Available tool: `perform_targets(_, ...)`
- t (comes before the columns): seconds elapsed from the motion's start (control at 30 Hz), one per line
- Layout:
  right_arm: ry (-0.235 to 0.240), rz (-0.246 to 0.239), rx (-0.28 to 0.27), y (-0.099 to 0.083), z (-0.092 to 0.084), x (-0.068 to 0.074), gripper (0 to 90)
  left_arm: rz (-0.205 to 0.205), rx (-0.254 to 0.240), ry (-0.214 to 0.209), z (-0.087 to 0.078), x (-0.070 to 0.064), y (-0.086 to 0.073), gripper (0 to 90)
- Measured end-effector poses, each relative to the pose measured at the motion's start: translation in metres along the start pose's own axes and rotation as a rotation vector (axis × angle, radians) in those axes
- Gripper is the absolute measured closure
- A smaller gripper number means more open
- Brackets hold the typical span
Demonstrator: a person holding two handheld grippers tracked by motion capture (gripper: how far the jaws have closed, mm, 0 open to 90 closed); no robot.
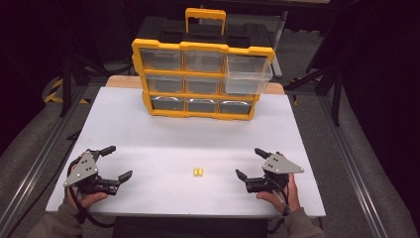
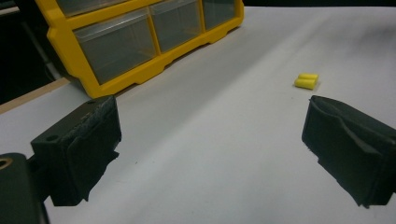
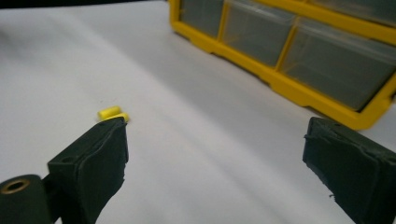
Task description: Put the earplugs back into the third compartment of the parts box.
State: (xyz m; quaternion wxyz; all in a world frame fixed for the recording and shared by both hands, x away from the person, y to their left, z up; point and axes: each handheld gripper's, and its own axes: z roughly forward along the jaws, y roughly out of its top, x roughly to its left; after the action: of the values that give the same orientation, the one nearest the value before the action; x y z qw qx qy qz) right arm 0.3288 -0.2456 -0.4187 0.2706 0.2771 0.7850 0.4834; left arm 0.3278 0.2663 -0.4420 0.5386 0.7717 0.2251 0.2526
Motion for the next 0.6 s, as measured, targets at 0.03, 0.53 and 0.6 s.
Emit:
perform_targets(0.03, 0.023, -0.007, 0.015, 0.002, 0.003, 0.000, 7.3, 0.004, 0.005, -0.001, 0.000, -0.001, 0.000, 5.9)
perform_targets(0.53, 0.251, -0.121, 0.117, 0.035, 0.073, 0.011, 12.9, 0.000, 0.018, -0.015, 0.004, -0.002, -0.003, 5.3)
perform_targets(0.6, 0.291, -0.136, 0.160, 0.034, 0.086, 0.016, 16.5, 0.001, 0.028, -0.013, 0.005, -0.002, -0.005, 5.3)
